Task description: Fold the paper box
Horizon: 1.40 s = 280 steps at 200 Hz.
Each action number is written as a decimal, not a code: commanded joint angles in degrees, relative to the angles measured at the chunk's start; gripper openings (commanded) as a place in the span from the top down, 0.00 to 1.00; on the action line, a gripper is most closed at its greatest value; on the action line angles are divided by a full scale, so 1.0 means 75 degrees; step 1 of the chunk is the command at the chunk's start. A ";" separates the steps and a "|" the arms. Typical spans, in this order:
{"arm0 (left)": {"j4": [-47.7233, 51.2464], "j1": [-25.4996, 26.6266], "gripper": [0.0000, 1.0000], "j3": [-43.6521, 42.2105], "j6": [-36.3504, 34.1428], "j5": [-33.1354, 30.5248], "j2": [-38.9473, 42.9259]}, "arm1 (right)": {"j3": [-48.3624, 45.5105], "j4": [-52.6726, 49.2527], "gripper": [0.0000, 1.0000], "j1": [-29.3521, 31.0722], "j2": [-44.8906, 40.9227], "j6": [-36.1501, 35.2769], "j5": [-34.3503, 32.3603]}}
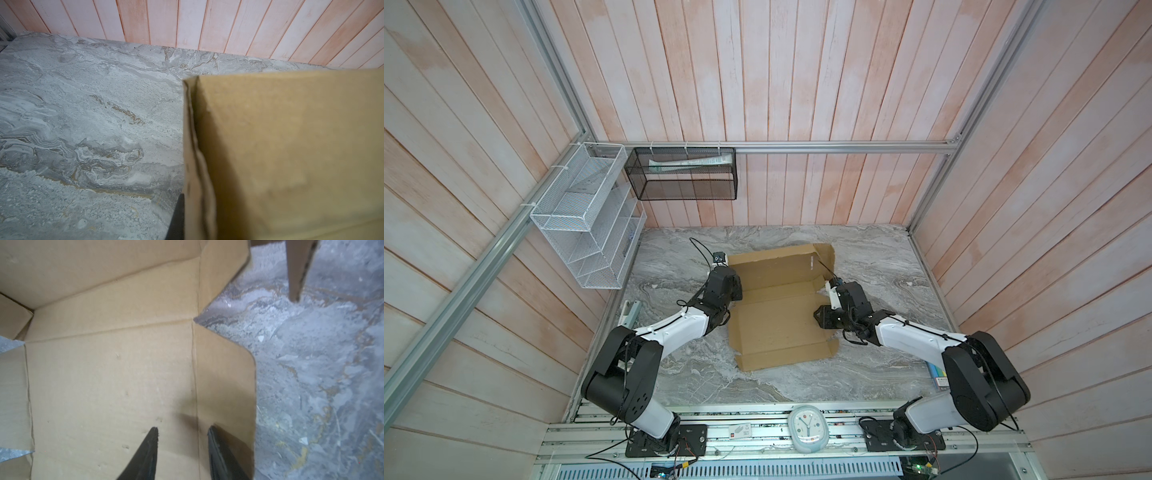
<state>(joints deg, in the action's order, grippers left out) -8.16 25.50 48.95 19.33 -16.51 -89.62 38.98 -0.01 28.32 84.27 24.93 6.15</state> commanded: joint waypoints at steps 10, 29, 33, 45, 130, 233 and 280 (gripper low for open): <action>-0.0056 -0.0044 1.00 -0.0022 0.0085 0.0069 0.0237 | -0.0337 0.0349 0.58 -0.0184 0.0043 0.0237 -0.0102; -0.0059 -0.0037 1.00 -0.0034 0.0083 0.0063 0.0241 | -0.0365 0.0560 0.59 -0.0315 0.0252 0.0239 0.0069; -0.0060 -0.0044 1.00 -0.0034 0.0077 0.0069 0.0236 | -0.0350 0.0572 0.58 -0.0329 0.0323 0.0228 0.0100; -0.0060 -0.0045 1.00 -0.0044 0.0074 0.0069 0.0246 | -0.0289 0.0624 0.59 -0.0348 0.0503 0.0195 0.0183; -0.0038 -0.0048 1.00 -0.0069 0.0118 0.0022 0.0265 | 0.0107 0.0602 0.59 -0.0411 0.0794 0.0001 0.0353; 0.0185 -0.0068 1.00 0.0012 0.0161 0.0088 0.0244 | 0.0257 0.0075 0.58 -0.1210 -0.1709 0.0041 -0.0440; 0.0283 -0.0130 1.00 0.0129 0.0151 0.0360 0.0111 | 0.0392 -0.0081 0.58 -0.1920 -0.2177 0.0013 -0.0736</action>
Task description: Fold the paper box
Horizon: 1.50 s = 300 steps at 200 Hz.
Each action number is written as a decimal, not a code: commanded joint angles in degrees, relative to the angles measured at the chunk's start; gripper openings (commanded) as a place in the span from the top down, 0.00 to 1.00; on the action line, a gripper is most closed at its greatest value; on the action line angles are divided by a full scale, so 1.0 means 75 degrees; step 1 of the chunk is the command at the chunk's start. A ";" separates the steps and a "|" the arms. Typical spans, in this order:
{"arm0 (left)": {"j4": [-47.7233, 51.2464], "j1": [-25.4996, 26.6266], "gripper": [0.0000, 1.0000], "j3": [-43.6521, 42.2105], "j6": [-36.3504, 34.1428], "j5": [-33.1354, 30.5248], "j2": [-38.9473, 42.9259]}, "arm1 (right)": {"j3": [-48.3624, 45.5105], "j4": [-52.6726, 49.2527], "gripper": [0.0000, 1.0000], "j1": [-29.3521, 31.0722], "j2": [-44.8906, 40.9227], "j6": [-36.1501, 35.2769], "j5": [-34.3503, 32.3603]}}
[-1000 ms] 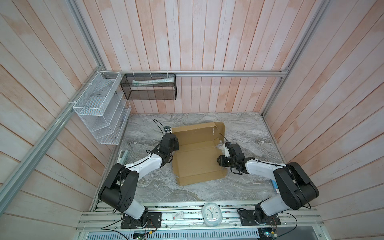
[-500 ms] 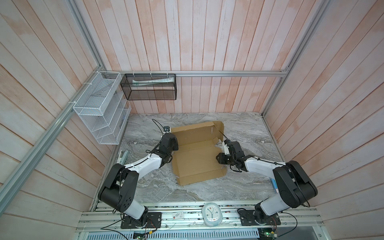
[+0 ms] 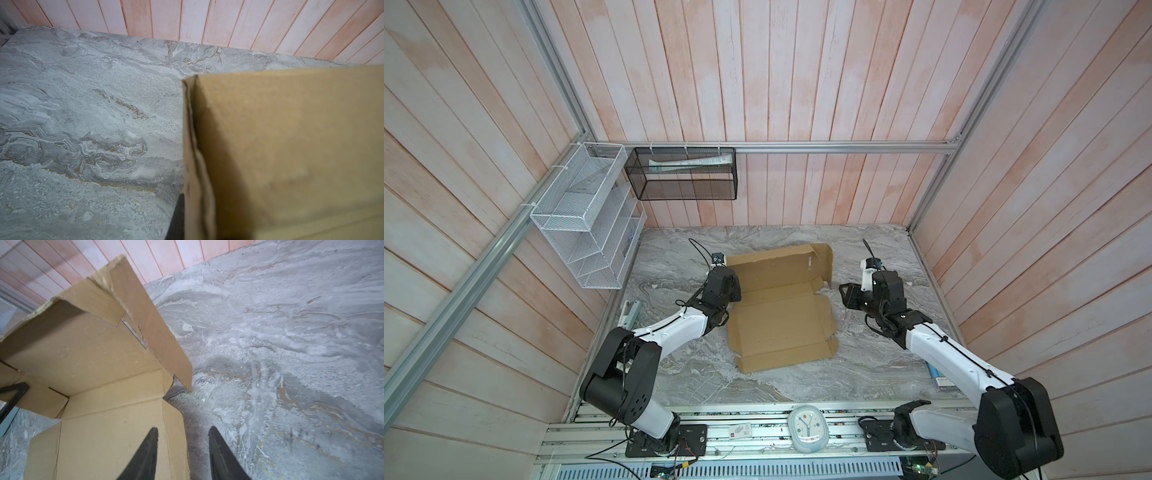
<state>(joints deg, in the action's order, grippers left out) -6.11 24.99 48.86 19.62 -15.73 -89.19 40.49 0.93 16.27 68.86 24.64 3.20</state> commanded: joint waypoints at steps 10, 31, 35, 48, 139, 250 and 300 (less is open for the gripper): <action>0.0057 -0.0075 1.00 0.0177 0.0115 0.0306 0.0044 | 0.0191 -0.0117 0.58 -0.0457 -0.0101 0.0066 -0.0354; 0.0065 -0.0109 1.00 0.0194 0.0095 0.0512 0.0056 | 0.0191 0.0357 0.58 -0.0750 0.0111 -0.0168 -0.0557; 0.0081 -0.0120 1.00 0.0208 0.0095 0.0570 0.0056 | 0.0201 0.0427 0.58 -0.0801 0.0147 -0.0204 -0.0590; 0.0174 -0.0145 1.00 0.0286 0.0096 0.0732 0.0032 | 0.0247 0.0778 0.58 -0.1104 0.0354 -0.0350 -0.0569; 0.0767 -0.0306 1.00 0.0481 -0.0187 0.1375 0.0091 | 0.1753 0.1026 0.53 -0.2109 0.2727 -0.2250 0.1543; 0.1025 -0.0356 1.00 0.0689 -0.0354 0.1533 0.0050 | 0.2383 0.1185 0.51 -0.2002 0.4298 -0.3290 0.4059; 0.1072 -0.0356 1.00 0.0770 -0.0354 0.1603 -0.0021 | 0.2221 0.1200 0.52 -0.1701 0.4304 -0.3437 0.4065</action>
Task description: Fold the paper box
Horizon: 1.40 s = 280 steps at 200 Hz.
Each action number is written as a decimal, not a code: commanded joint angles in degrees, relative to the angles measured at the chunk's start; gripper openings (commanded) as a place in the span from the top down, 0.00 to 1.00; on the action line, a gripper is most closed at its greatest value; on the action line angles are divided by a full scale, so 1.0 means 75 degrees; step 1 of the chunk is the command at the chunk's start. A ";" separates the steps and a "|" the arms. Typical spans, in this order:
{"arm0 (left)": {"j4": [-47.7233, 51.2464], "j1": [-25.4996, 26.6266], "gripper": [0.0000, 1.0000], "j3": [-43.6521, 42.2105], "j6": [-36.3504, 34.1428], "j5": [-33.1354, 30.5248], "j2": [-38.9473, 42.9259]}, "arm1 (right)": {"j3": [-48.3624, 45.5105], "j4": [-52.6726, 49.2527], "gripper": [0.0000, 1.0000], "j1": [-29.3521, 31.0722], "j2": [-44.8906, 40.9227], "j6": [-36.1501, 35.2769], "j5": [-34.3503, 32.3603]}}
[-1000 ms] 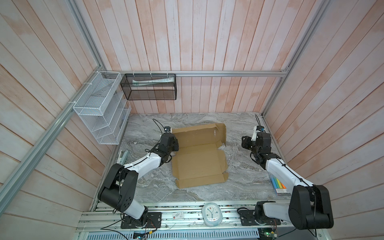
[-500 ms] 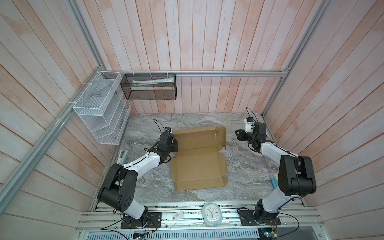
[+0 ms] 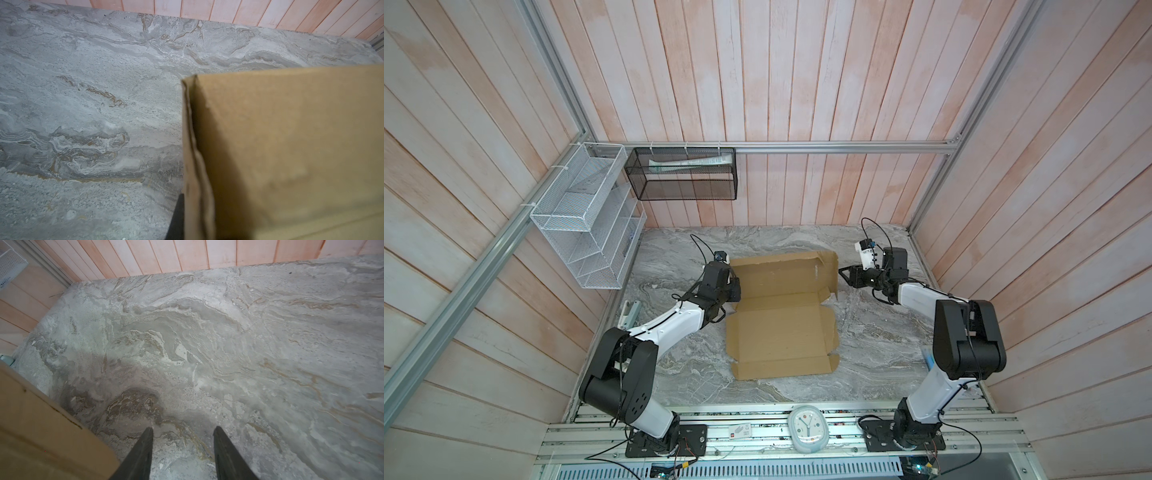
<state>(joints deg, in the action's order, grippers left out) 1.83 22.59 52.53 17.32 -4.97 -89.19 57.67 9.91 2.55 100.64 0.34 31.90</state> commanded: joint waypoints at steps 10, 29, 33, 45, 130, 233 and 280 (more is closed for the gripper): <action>0.0022 -0.0035 1.00 0.0295 -0.0058 0.0182 -0.0005 | -0.0079 0.0003 0.52 0.0191 0.0081 -0.0209 0.0268; 0.0056 -0.0035 1.00 0.0319 -0.0079 0.0181 -0.0020 | -0.0115 0.0005 0.52 0.0291 0.0047 -0.0244 0.0303; 0.0061 -0.0035 1.00 0.0326 -0.0086 0.0182 -0.0015 | -0.0117 0.0003 0.52 0.0307 0.0029 -0.0244 0.0304; 0.0073 -0.0035 1.00 0.0343 -0.0083 0.0193 -0.0037 | -0.0167 0.0013 0.52 0.0341 -0.0017 -0.0239 0.0321; 0.0044 -0.0045 1.00 0.0390 -0.0056 0.0212 -0.0120 | -0.0733 0.0265 0.55 0.0618 -0.0599 -0.0013 0.0379; 0.0044 -0.0047 1.00 0.0413 -0.0032 0.0276 -0.0155 | -0.0960 0.0270 0.57 0.0849 -0.1152 0.0154 0.0488; 0.0038 -0.0041 1.00 0.0437 -0.0031 0.0276 -0.0190 | -0.1090 0.0338 0.57 0.1053 -0.1330 0.0235 0.0421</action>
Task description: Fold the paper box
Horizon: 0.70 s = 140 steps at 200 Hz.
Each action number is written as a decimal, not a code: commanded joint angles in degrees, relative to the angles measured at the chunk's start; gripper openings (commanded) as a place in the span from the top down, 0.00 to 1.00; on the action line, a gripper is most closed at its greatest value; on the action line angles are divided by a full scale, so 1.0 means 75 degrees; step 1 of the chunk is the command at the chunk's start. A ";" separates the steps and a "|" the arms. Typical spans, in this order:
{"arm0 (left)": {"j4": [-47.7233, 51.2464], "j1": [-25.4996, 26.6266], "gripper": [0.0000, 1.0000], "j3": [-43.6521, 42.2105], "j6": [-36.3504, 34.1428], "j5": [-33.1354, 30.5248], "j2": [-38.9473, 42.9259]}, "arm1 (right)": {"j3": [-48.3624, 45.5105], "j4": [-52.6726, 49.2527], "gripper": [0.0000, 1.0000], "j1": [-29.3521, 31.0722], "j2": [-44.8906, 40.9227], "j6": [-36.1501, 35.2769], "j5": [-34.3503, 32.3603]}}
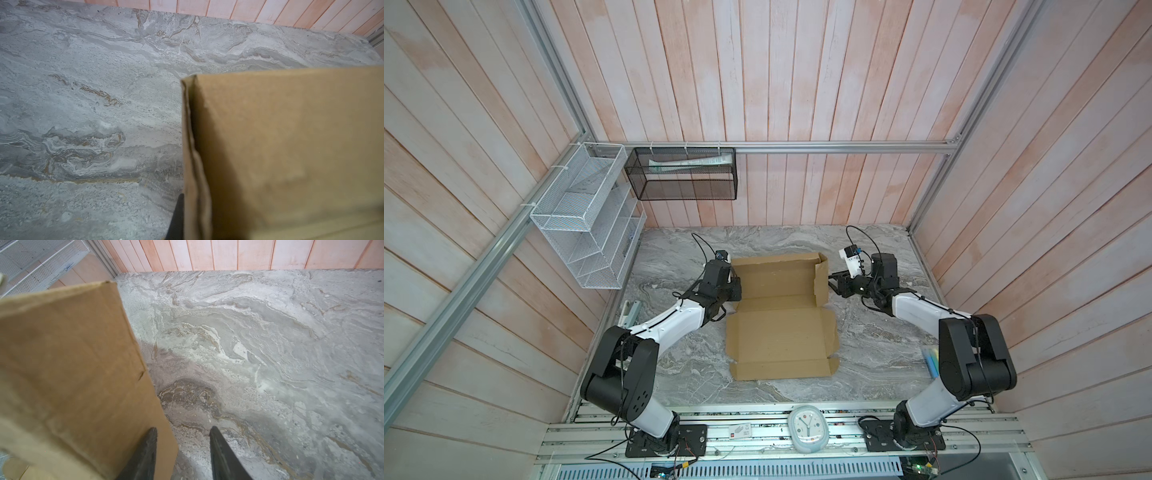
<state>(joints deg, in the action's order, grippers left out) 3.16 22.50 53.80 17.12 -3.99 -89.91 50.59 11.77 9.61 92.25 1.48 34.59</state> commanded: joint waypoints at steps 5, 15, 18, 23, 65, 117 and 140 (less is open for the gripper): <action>-0.0144 -0.0029 1.00 0.0266 -0.0013 0.0155 -0.0094 | -0.0146 0.0088 0.57 0.0135 -0.0212 0.0095 0.0067; -0.0140 -0.0026 1.00 0.0274 -0.0016 0.0154 -0.0085 | -0.0159 0.0086 0.57 0.0171 -0.0220 0.0107 0.0063; -0.0146 -0.0028 1.00 0.0285 -0.0011 0.0156 -0.0083 | -0.0158 0.0094 0.57 0.0181 -0.0228 0.0111 0.0055; -0.0129 -0.0033 1.00 0.0275 -0.0020 0.0157 -0.0077 | -0.0169 0.0103 0.57 0.0196 -0.0240 0.0114 0.0058; -0.0122 -0.0034 1.00 0.0242 -0.0023 0.0107 -0.0083 | -0.0346 0.0201 0.58 0.0297 -0.0422 0.0190 0.0071; -0.0163 -0.0035 1.00 0.0233 -0.0012 0.0145 -0.0083 | -0.0475 0.0347 0.58 0.0498 -0.0514 0.0284 0.0235; -0.0141 -0.0035 1.00 0.0233 -0.0018 0.0145 -0.0081 | -0.0476 0.0346 0.58 0.0628 -0.0483 0.0284 0.0251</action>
<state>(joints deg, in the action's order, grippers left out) 3.29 22.09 53.80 17.12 -4.08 -89.91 47.70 13.37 12.69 89.45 3.22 34.59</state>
